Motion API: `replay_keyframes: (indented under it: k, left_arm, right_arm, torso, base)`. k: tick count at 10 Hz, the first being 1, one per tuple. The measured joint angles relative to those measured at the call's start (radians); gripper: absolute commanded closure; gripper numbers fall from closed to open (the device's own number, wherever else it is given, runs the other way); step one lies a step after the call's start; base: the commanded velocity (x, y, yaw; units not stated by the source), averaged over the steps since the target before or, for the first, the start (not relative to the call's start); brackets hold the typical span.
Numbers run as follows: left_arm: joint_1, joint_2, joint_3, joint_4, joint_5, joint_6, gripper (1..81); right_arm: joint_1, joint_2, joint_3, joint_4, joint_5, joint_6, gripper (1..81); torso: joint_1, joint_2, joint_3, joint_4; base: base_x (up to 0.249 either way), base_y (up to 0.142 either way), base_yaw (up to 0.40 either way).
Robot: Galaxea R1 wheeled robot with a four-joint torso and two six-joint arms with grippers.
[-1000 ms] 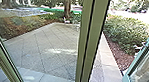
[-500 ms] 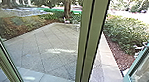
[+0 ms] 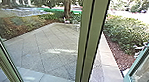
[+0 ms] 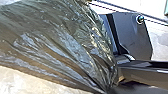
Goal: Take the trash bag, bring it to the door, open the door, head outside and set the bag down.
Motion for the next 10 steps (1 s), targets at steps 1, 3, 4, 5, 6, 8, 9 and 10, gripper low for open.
replay_keyframes:
  k: [1,3,4,5,6,8,9,10]
  left_arm:
    - [0.000,0.001,0.000,0.000,0.000,0.000,81.1]
    - [-0.002,0.000,0.000,0.000,0.000,0.000,81.1]
    - [-0.002,0.000,0.000,0.000,0.000,0.000,81.1]
    - [-0.002,0.002,0.000,0.000,0.000,0.000,81.1]
    - [-0.002,0.003,0.000,0.001,0.000,0.000,81.1]
    - [-0.002,0.003,0.000,0.009,0.001,0.000,81.1]
    - [-0.002,0.002,0.000,0.019,0.003,0.000,81.1]
    - [-0.002,0.002,0.000,0.019,0.004,0.000,81.1]
  right_arm:
    - [-0.003,0.007,-0.007,0.000,0.000,0.000,1.0]
    - [-0.003,0.019,-0.022,0.000,0.000,0.000,1.0]
    - [-0.003,0.020,-0.023,0.000,0.000,0.000,1.0]
    - [-0.003,0.021,-0.024,0.000,0.000,0.000,1.0]
    - [-0.004,0.024,-0.025,0.000,0.000,0.000,1.0]
    - [-0.003,0.033,-0.025,0.000,-0.001,0.000,1.0]
    - [-0.003,0.036,-0.025,0.000,-0.001,0.000,1.0]
    - [-0.003,0.035,-0.025,0.000,-0.002,0.000,1.0]
  torso:
    - [0.000,0.000,0.000,0.000]
    - [0.000,0.000,0.000,0.000]
    - [0.000,0.000,0.000,0.000]
    - [0.000,0.000,0.000,0.000]
    - [0.000,0.000,0.000,0.000]
    - [0.000,0.000,0.000,0.000]
    - [0.000,0.000,0.000,0.000]
    - [0.000,0.000,0.000,0.000]
  base:
    - [0.000,0.000,0.000]
    - [0.000,0.000,0.000]
    - [0.000,0.000,0.000]
    - [0.000,0.000,0.000]
    - [0.000,0.000,0.000]
    - [0.000,0.000,0.000]
    - [0.000,0.000,0.000]
    - [0.000,0.000,0.000]
